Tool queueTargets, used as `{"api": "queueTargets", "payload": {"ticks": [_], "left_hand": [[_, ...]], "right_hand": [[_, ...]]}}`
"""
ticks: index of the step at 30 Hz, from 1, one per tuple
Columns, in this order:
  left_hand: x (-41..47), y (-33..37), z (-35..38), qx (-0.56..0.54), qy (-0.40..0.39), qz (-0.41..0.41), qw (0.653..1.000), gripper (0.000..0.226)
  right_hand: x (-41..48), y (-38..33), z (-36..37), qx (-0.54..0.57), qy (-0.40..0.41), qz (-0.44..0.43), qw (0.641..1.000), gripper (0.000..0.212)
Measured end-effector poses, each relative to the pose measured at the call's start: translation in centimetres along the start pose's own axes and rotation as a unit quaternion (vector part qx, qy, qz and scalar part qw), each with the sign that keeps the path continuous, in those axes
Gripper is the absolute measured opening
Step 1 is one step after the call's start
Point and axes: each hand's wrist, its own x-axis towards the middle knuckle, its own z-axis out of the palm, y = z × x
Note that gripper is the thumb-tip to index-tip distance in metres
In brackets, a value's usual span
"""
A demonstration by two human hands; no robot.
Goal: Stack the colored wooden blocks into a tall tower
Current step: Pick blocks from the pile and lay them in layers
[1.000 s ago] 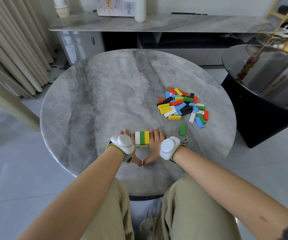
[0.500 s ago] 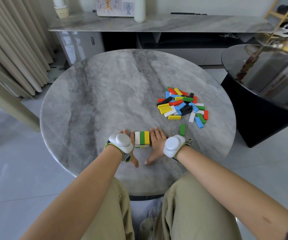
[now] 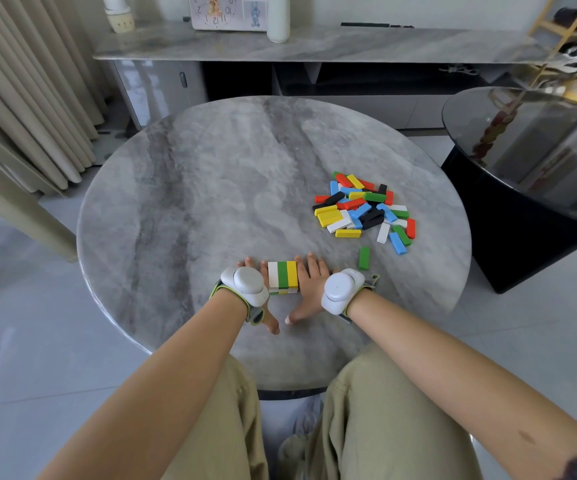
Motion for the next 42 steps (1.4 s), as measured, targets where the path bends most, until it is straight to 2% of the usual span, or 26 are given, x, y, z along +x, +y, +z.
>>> {"api": "queueTargets", "payload": {"ticks": [4,8,10,13,15,17,19,21,23,26,31,42], "left_hand": [[0.5,-0.4,0.3,-0.042,0.002,-0.003,0.999,0.132],[0.8,-0.9,0.1,-0.103,0.022,0.003,0.994,0.136],[0.4,-1.0,-0.7,-0.144,0.022,0.01,0.989,0.132],[-0.3,-0.4,-2.0,-0.164,0.057,0.013,0.985,0.13],[-0.2,0.3,-2.6,-0.159,0.12,0.023,0.98,0.131],[0.1,1.2,-3.2,-0.168,0.17,0.042,0.97,0.128],[0.2,2.3,-3.9,-0.167,0.2,0.063,0.963,0.12],[0.5,3.5,-4.4,-0.158,0.221,0.088,0.958,0.11],[0.8,4.3,-4.6,-0.157,0.236,0.104,0.953,0.1],[1.5,4.9,-4.9,-0.145,0.253,0.105,0.951,0.092],[2.1,5.0,-5.1,-0.132,0.275,0.108,0.946,0.083],[2.2,4.6,-5.6,-0.126,0.288,0.098,0.944,0.069]], "right_hand": [[-0.3,-0.1,-0.3,-0.012,-0.007,0.001,1.0,0.123],[-0.5,0.2,-0.9,0.023,-0.022,-0.005,0.999,0.116],[-0.7,0.3,-1.2,0.012,-0.018,0.002,1.0,0.109],[-0.6,1.3,-2.1,0.089,0.008,0.027,0.996,0.089],[-0.3,2.6,-2.8,0.141,0.062,0.066,0.986,0.081],[0.2,4.2,-2.9,0.159,0.124,0.141,0.969,0.08],[0.4,5.5,-2.5,0.164,0.14,0.21,0.954,0.079],[0.8,6.5,-1.9,0.172,0.126,0.235,0.948,0.079],[1.1,7.1,-1.6,0.197,0.121,0.227,0.946,0.079],[1.2,7.9,-1.8,0.224,0.159,0.191,0.942,0.082],[1.9,7.6,-2.1,0.163,0.199,0.12,0.959,0.078],[2.2,8.5,-1.8,0.131,0.133,0.021,0.982,0.066]]}}
